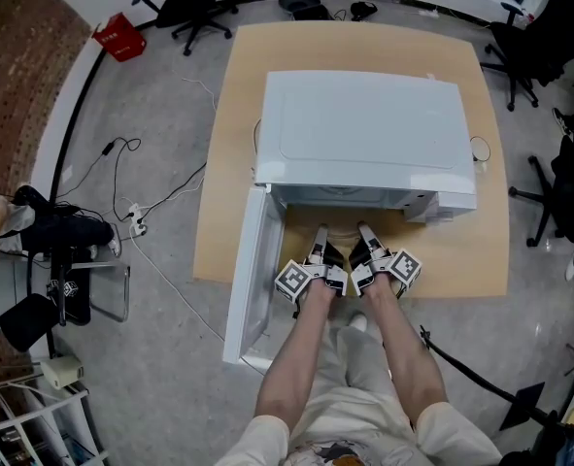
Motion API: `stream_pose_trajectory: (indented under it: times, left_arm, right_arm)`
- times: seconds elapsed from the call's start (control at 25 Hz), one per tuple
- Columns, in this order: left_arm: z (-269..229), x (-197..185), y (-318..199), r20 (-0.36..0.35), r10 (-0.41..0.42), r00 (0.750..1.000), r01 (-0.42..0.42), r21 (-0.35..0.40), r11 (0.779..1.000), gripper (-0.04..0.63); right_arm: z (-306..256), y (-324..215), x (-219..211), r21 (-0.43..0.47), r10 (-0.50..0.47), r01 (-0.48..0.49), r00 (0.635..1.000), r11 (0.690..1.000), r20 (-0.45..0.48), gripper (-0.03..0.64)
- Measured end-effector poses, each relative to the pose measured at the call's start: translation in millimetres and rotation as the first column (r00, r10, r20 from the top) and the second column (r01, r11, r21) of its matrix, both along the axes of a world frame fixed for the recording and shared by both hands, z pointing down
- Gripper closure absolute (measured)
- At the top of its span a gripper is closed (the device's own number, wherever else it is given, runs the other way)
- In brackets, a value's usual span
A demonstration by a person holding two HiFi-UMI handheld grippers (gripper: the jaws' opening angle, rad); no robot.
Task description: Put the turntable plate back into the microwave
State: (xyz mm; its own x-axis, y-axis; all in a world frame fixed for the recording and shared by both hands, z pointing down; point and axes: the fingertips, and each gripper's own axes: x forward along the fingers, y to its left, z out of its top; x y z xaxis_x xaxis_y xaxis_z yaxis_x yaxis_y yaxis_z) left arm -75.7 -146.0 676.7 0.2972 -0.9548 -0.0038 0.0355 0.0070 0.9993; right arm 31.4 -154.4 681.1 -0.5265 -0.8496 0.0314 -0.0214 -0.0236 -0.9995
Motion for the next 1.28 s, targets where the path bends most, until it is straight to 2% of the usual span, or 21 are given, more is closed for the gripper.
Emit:
stream_pose_trajectory:
  times: [0.2, 0.76, 0.92, 1.04, 1.28]
  left_arm:
    - [7.7, -2.0, -7.3, 0.035, -0.002, 0.999, 0.003, -0.044, 0.999, 0.561]
    - [-7.6, -0.1, -61.5, -0.003, -0.002, 1.000, 0.002, -0.017, 1.000, 0.554]
    - [-0.9, -4.0, -56.9, 0.029, -0.007, 1.000, 0.008, -0.048, 0.999, 0.557]
    - [4.6, -9.6, -55.2, 0.042, -0.013, 0.999, 0.015, -0.065, 0.998, 0.557]
    - [4.2, -7.8, -58.1, 0.037, -0.001, 0.999, 0.004, -0.065, 0.998, 0.557]
  right_arm:
    - [-1.9, -9.7, 1.5, -0.005, 0.008, -0.008, 1.000, 1.000, -0.007, 0.571]
    - [-11.9, -51.3, 2.0, -0.005, 0.052, -0.052, 0.999, 0.999, 0.009, 0.568]
    - [-6.0, -42.9, -0.9, -0.061, 0.025, -0.027, 0.999, 0.998, -0.026, 0.559]
    - [-9.9, -36.8, -5.5, -0.071, 0.010, -0.011, 1.000, 0.997, -0.017, 0.503]
    - [-5.8, -23.6, -15.4, -0.077, -0.076, 0.073, 0.996, 0.994, -0.038, 0.500]
